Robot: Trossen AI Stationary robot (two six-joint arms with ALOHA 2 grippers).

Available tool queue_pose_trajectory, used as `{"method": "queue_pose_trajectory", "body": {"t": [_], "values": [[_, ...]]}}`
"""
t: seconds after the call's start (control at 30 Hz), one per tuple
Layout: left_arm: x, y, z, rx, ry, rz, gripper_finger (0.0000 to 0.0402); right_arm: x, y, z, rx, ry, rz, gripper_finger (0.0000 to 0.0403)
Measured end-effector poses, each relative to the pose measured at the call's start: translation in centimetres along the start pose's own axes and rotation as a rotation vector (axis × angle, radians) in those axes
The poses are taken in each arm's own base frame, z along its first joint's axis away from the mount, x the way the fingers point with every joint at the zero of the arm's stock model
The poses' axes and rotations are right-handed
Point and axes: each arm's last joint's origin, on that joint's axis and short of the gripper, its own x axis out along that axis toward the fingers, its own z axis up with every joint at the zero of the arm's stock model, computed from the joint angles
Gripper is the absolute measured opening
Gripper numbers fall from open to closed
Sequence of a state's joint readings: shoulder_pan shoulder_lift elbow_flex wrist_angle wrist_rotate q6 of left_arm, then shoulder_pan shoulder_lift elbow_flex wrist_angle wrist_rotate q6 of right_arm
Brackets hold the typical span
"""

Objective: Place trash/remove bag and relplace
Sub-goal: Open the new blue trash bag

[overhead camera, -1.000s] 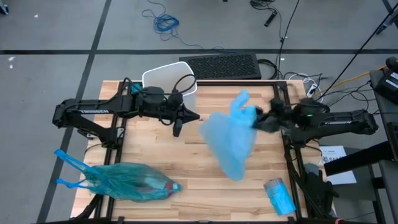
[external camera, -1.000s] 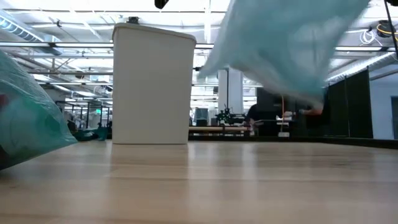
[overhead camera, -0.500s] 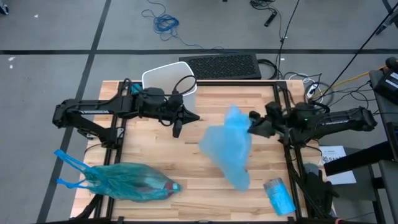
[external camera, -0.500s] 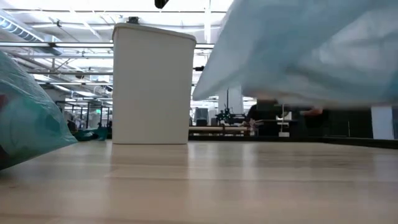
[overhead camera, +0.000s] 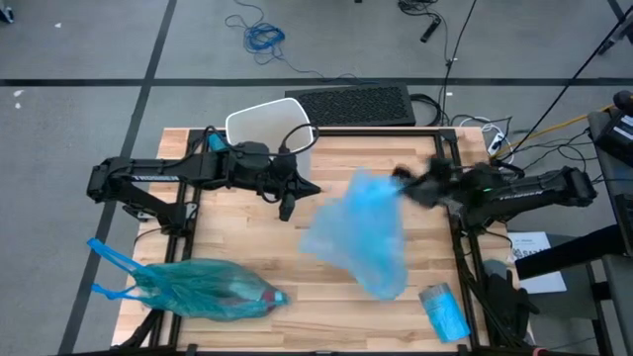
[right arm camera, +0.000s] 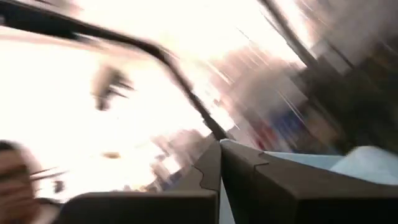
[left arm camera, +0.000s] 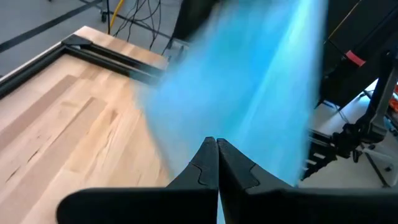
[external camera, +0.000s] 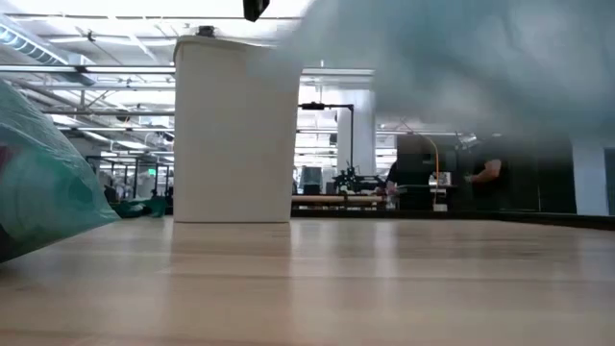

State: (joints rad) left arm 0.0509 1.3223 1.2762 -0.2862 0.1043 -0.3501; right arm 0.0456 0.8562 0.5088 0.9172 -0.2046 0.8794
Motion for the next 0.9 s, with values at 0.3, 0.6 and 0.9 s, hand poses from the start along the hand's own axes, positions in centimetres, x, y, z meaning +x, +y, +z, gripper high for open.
{"method": "queue_pose_trajectory", "body": {"t": [0.3, 0.6, 0.9], "values": [[0.0, 0.0, 0.0, 0.0, 0.004, 0.001, 0.0, -2.4, -3.3, -3.0, 0.114, 0.537, -0.77, 0.0], [0.0, 0.1, -0.1, -0.004, 0.015, 0.005, 0.0, -4.3, -6.1, -6.2, 0.261, 0.629, -1.028, 0.0], [0.0, 0.1, -0.5, -0.017, 0.053, 0.017, 0.0, -2.6, -6.4, -6.1, 0.151, 0.566, -0.876, 0.0008]]}}
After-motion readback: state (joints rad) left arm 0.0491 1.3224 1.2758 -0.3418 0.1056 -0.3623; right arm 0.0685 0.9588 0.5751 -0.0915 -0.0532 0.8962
